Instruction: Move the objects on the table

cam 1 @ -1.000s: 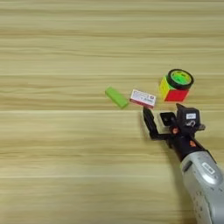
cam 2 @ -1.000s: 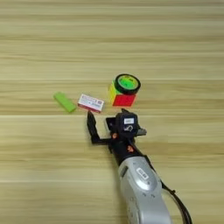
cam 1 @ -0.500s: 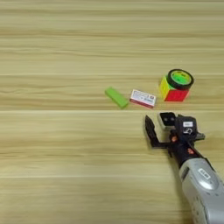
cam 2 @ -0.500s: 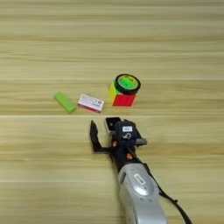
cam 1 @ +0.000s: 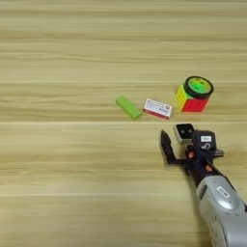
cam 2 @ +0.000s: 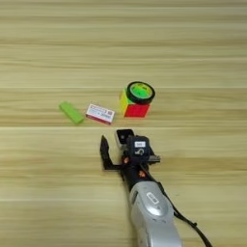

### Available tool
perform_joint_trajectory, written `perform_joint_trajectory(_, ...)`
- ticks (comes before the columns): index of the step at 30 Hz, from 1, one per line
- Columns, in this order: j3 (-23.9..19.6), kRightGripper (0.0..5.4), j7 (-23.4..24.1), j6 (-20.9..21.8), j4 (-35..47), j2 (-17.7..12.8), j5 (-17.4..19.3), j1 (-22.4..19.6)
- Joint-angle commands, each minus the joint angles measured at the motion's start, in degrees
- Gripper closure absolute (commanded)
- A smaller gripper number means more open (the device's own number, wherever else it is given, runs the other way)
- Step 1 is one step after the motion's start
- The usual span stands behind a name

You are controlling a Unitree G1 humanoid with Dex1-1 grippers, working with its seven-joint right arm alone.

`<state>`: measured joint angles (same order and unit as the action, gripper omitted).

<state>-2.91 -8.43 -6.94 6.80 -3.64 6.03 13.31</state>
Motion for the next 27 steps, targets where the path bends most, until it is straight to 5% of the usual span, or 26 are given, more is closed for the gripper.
perform_joint_trajectory(1, -0.03, 0.83, 0.01, 1.18, 1.70, -0.22, 0.27, -2.54)
perform_joint_trajectory(19, 0.74, 2.90, -0.90, 2.77, -1.02, 0.36, 0.19, -4.61)
perform_joint_trajectory(27, 2.79, 2.92, -2.63, 3.81, -3.00, 0.79, 0.46, -6.65)
